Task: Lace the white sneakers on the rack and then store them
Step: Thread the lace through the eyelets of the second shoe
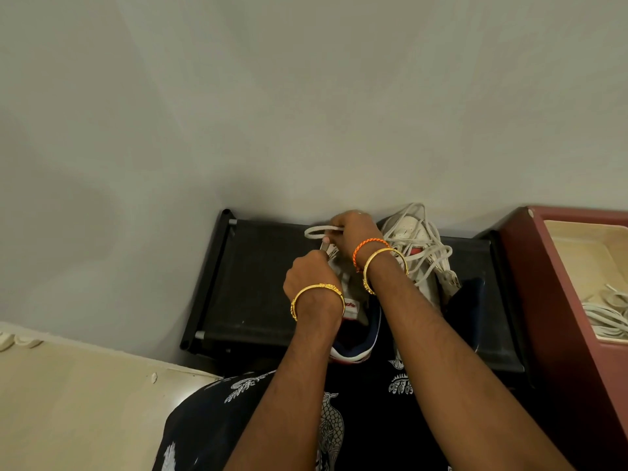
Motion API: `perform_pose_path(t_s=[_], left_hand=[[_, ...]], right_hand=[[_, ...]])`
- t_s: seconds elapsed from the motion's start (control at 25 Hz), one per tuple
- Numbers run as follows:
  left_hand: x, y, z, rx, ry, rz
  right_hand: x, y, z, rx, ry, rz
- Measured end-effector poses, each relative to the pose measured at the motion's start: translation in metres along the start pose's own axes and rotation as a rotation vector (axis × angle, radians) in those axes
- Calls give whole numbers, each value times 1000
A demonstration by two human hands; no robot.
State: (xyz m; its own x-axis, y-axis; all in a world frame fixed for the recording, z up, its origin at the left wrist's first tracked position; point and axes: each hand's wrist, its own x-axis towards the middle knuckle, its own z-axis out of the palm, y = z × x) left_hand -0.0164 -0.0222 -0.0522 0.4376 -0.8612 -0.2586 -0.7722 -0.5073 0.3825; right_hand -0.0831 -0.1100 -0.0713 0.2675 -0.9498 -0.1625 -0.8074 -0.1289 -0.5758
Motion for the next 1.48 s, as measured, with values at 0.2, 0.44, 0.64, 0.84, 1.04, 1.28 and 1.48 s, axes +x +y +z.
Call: perform_pose_path(t_s=[0.2,0.44,0.64,0.84,1.04,1.28,1.48], left_hand=[[-2,3,-5,8,-24,26],[-1,-2,-6,-95,-5,-7],[0,2,-10,-103,31,13],[10,4,-9,-41,-38,68],[14,5,-7,6,-63,96],[16,5,-4,-50,-93,115],[15,5,-5,-72,-93,118]], right_hand=[[-16,-30,-38,854,333,-123],[-29,-16,-95,900,594,-17],[-38,24,-63,70,356,267],[-41,25,-43,117,26,290],[-44,9,-40,218,-91,208],[-45,0,-101,814,229,-18],[-45,19,-88,201,508,137]])
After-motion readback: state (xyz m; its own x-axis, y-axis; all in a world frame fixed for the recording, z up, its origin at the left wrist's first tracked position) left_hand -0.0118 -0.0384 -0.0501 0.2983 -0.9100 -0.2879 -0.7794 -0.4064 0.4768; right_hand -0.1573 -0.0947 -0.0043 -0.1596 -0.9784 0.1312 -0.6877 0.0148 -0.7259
